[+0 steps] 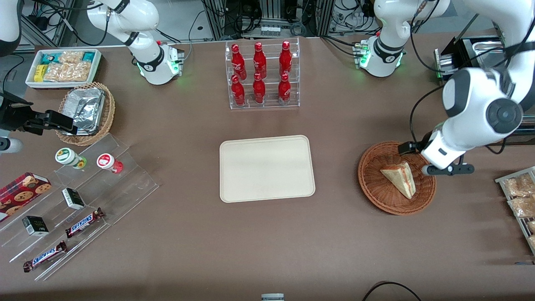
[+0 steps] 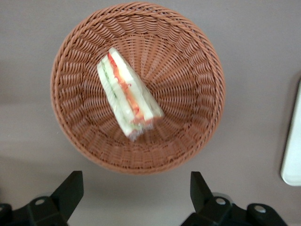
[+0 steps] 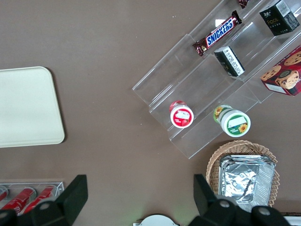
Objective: Place sandwich from basket to tray
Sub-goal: 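Reach the open left gripper down to the sandwich in the basket, then close the left gripper on the wrapped sandwich in the basket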
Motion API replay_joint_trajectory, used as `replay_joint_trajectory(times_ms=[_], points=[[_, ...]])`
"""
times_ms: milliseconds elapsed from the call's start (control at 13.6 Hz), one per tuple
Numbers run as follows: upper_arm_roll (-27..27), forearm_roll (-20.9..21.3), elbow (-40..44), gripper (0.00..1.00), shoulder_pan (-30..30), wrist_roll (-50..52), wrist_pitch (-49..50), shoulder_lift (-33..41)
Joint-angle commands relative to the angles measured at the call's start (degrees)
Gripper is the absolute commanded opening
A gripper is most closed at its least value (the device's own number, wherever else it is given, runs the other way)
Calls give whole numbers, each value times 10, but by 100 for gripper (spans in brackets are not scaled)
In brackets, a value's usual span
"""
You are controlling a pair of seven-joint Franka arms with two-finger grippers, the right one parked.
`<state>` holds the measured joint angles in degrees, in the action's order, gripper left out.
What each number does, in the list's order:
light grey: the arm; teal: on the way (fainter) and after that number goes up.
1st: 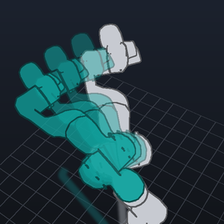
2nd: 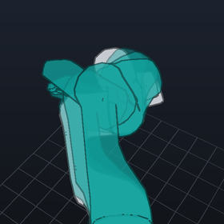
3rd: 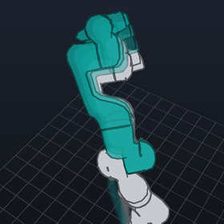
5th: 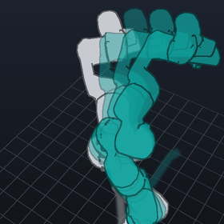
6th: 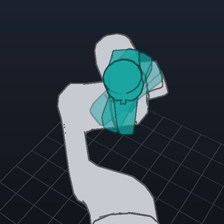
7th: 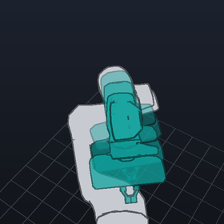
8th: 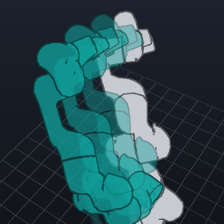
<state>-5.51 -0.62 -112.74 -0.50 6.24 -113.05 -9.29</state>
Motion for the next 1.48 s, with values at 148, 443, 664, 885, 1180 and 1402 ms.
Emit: replay_joint_trajectory(times_ms=[148,443,664,885,1180,1402], points=[[3,7,-26,100,0,17,-56,-11],[3,7,-27,100,0,190,-96,-30],[3,2,-38,100,-13,249,-118,-35],[3,-3,-43,100,-20,273,-147,-55],[2,-3,-53,100,-20,323,-176,-68],[2,-3,-56,100,-15,337,-191,-82]])
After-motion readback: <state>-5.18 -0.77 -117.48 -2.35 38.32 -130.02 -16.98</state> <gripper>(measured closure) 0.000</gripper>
